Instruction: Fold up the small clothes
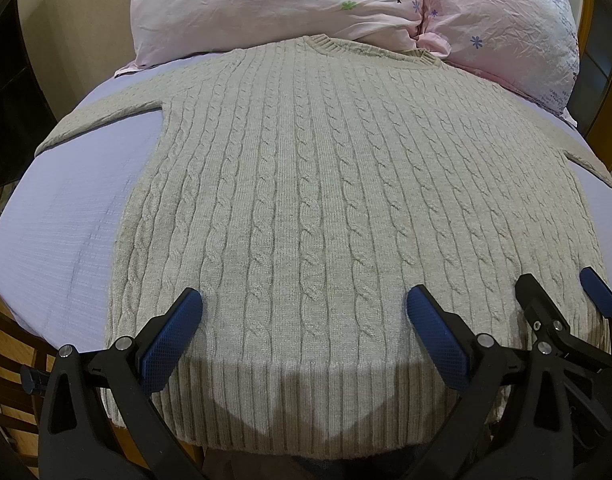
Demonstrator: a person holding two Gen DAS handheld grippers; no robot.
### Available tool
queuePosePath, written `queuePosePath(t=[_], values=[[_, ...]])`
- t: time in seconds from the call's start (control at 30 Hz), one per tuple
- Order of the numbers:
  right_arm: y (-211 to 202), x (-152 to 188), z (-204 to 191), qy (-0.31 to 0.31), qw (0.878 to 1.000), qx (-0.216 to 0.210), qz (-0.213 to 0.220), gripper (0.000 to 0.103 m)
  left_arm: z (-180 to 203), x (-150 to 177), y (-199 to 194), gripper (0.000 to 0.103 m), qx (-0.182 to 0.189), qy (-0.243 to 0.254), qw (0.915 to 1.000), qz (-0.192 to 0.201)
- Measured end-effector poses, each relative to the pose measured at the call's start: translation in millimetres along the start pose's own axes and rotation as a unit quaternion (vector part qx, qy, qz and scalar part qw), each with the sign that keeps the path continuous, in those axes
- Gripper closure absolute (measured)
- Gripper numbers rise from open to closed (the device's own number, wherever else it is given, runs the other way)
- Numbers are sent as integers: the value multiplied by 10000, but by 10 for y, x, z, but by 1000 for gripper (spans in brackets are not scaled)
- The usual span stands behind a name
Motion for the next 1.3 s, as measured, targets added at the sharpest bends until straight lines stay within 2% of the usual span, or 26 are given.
queuePosePath(t=[0.33,0.4,0.47,0.53,0.57,0.63,0.67,0.73,0.77,0.83,0.9,0.93,0.97,1.03,1.13,1.2,1.27,1.3], values=[[-16,-68,-18,-94,9999,-47,44,2,7,1,-2,1,-8,68,10000,26],[-20,-67,-13,-284,9987,-380,160,2,6,3,-5,1,24,118,9999,101],[-43,-107,81,-334,9941,-1017,180,2,1,-5,-25,1,68,196,9995,240],[-114,-276,327,85,9854,-1685,227,2,14,53,-85,1,158,297,9979,553],[-162,-437,571,371,9842,-1692,367,2,9,32,-90,1,179,312,9973,647],[-215,-733,1066,782,9872,-1211,689,2,9,33,-120,1,212,361,9960,796],[-215,-904,1430,1080,9875,-766,856,2,19,41,-109,1,259,394,9957,792],[-129,-1126,2043,1615,9827,-22,907,3,4,4,-104,1,418,419,9952,782],[-28,-1238,2422,1984,9761,339,816,7,-29,-59,-131,1,584,376,9939,858],[176,-1358,3034,2636,9601,680,638,29,-99,-179,-225,1,725,310,9908,1101],[433,-1361,3746,3503,9294,1111,348,41,-215,-353,-373,1,735,273,9850,1536],[511,-1333,3947,3791,9174,1186,251,46,-304,-459,-458,1,746,238,9805,1800],[646,-1263,4220,4235,8978,1200,102,48,-359,-522,-487,1,774,210,9782,1918],[851,-1124,4537,4822,8683,1159,-133,55,-517,-662,-551,1,849,82,9725,2167],[1034,-1021,4712,5180,8485,1052,-240,62,-802,-864,-561,1,973,-239,9665,2364],[1094,-996,4785,5279,8436,975,-61,63,-993,-968,-548,1,1091,-520,9615,2469],[1155,-1002,4814,5385,8377,905,58,70,-1196,-1031,-530,1,1124,-832,9561,2574],[1172,-994,4883,5443,8343,864,121,82,-1294,-1042,-522,1,1087,-975,9550,2581]])
Point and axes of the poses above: each gripper's, at about its wrist camera, not at the fingertips, and y roughly the way its jaws point, z to its right, x to its underside, the point moved 5 cm from there along y, roughly the way its jaws point, and after that the axes turned 6 degrees about z, right-handed, at the moved point
